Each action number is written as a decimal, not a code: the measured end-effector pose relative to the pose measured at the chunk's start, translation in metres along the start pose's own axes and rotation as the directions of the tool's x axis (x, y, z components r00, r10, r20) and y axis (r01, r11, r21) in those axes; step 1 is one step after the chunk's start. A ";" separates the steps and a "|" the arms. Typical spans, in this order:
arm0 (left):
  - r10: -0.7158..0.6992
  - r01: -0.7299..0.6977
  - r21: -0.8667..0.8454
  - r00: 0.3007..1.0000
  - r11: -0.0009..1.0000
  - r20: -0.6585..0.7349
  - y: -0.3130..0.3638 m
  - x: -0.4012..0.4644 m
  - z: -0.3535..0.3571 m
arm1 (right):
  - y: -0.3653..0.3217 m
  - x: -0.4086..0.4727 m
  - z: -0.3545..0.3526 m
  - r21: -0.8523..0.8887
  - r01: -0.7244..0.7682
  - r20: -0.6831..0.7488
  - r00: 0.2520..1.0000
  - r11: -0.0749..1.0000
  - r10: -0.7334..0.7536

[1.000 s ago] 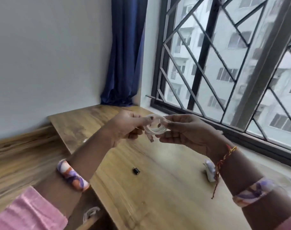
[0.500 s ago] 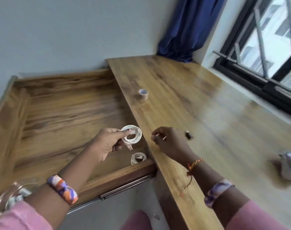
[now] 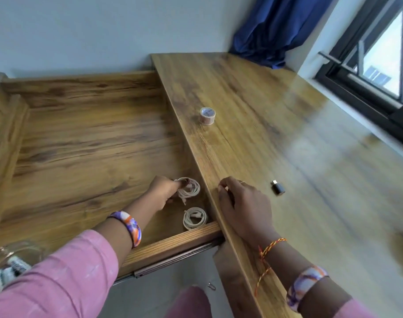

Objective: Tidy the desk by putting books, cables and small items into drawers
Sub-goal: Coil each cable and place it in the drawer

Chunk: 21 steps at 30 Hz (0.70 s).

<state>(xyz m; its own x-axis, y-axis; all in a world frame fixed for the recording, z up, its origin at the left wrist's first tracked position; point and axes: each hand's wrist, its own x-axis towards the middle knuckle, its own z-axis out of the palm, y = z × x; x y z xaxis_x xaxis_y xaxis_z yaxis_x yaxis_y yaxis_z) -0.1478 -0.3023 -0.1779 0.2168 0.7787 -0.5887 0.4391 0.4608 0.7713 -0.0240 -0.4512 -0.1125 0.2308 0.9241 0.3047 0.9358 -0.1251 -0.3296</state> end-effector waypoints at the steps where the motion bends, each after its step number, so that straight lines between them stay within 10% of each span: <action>1: -0.001 0.001 0.027 1.000 1.000 -0.005 -0.001 0.004 0.002 | 0.000 0.000 0.000 0.001 0.000 -0.006 1.000 1.000 0.000; 21: 0.361 -0.264 0.451 0.922 0.853 -0.142 0.001 -0.043 -0.025 | 0.001 0.000 0.001 -0.012 -0.014 0.005 1.000 1.000 0.014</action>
<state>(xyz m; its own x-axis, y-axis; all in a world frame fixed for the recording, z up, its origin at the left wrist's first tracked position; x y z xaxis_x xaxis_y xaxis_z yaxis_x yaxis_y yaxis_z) -0.1786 -0.3248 -0.1455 0.2345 0.9445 -0.2302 0.7099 -0.0047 0.7042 -0.0235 -0.4508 -0.1138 0.2426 0.9241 0.2952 0.9356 -0.1424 -0.3232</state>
